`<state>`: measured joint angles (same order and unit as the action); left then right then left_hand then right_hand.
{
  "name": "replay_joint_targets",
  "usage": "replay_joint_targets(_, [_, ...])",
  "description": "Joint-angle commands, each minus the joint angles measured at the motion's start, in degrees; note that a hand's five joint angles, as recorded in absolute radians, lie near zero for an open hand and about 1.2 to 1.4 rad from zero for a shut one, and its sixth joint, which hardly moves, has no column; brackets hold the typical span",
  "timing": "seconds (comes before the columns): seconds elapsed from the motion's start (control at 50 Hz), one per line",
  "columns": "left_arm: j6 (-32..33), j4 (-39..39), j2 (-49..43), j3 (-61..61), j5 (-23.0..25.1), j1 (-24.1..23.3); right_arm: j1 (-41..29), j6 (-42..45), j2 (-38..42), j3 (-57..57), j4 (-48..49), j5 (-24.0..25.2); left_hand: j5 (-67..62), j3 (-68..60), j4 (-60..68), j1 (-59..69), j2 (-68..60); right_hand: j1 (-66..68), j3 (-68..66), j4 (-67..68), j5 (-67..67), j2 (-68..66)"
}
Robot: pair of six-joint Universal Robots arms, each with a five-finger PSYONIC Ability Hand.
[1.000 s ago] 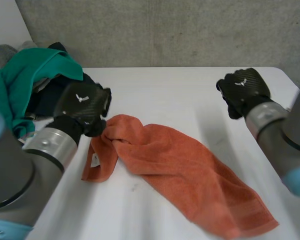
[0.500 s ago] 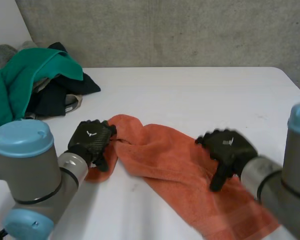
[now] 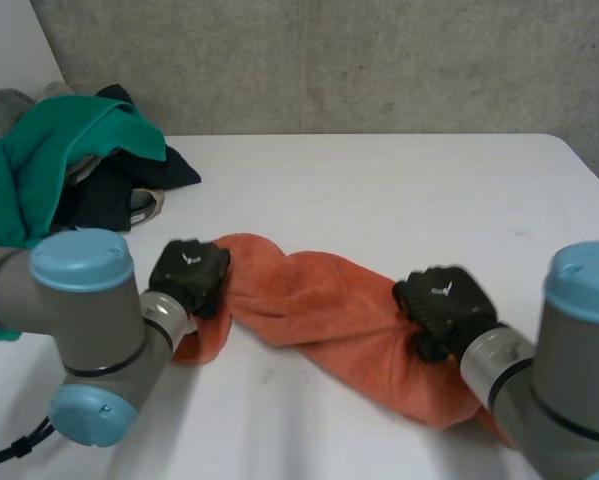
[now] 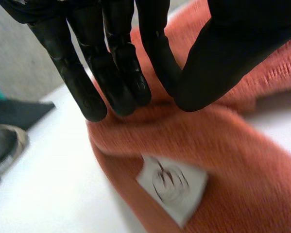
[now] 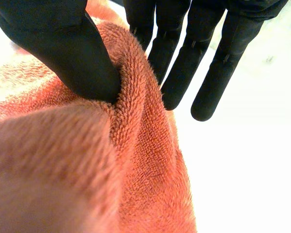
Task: Fold the laundry.
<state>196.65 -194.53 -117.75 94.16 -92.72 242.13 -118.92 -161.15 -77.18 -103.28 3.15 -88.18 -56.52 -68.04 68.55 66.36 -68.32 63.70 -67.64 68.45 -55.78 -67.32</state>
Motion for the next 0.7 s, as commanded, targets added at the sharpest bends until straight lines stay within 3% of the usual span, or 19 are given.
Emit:
replay_joint_targets(0.02, [-0.8,0.6,17.9,3.7,0.5,-0.4,2.6,10.1,-10.4,4.8,-6.1,-0.2,-13.5,-12.0,11.5,13.6,-11.7,16.3,-12.4,11.6,-14.2,-12.7])
replay_joint_targets(0.12, [-1.8,2.7,28.7,4.3,0.9,-0.8,6.0,13.5,-14.0,14.0,-13.2,0.3,-13.5,-12.0,11.5,13.6,-11.7,16.3,-12.4,11.6,-14.2,-12.7])
replay_joint_targets(0.22, [-2.0,4.8,30.6,4.5,2.8,-0.9,6.5,13.8,-12.1,20.5,-15.5,1.7,-13.5,-12.0,11.5,13.6,-11.7,16.3,-12.4,11.6,-14.2,-12.7])
replay_joint_targets(0.3, [-2.1,4.6,25.6,5.3,4.2,-1.0,6.5,13.7,-1.3,24.7,-15.1,2.6,-13.5,-12.0,11.5,13.6,-11.7,16.3,-12.4,11.6,-14.2,-12.7])
replay_joint_targets(0.32, [-2.2,4.6,24.2,5.5,4.2,-1.0,6.2,13.6,1.0,25.8,-15.1,2.4,-6.5,-5.0,4.5,6.7,-4.7,16.3,-12.4,11.6,-14.2,-12.7])
replay_joint_targets(0.36, [-2.2,4.6,19.5,5.7,4.0,-2.1,6.2,13.3,6.5,29.0,-15.3,1.7,30.4,31.9,-32.4,-30.2,32.2,16.3,-12.4,11.6,-14.2,-12.7])
replay_joint_targets(0.44, [-2.2,4.6,11.2,5.2,3.9,-4.4,5.5,13.3,10.5,31.1,-14.9,0.3,41.9,43.5,-44.0,-41.8,43.7,16.3,-12.4,11.6,-14.2,-12.7])
replay_joint_targets(0.56, [-2.1,4.5,4.3,5.6,3.8,-5.4,5.5,13.2,10.9,30.6,-13.3,-1.3,44.7,46.2,-46.7,-44.5,46.5,16.3,-12.4,11.6,-14.2,-12.7])
replay_joint_targets(0.7, [-1.7,2.3,0.3,3.7,0.1,-5.2,6.2,13.1,10.4,28.3,-12.7,-1.0,41.0,42.5,-43.0,-40.8,42.8,16.3,-12.4,11.6,-14.2,-12.7])
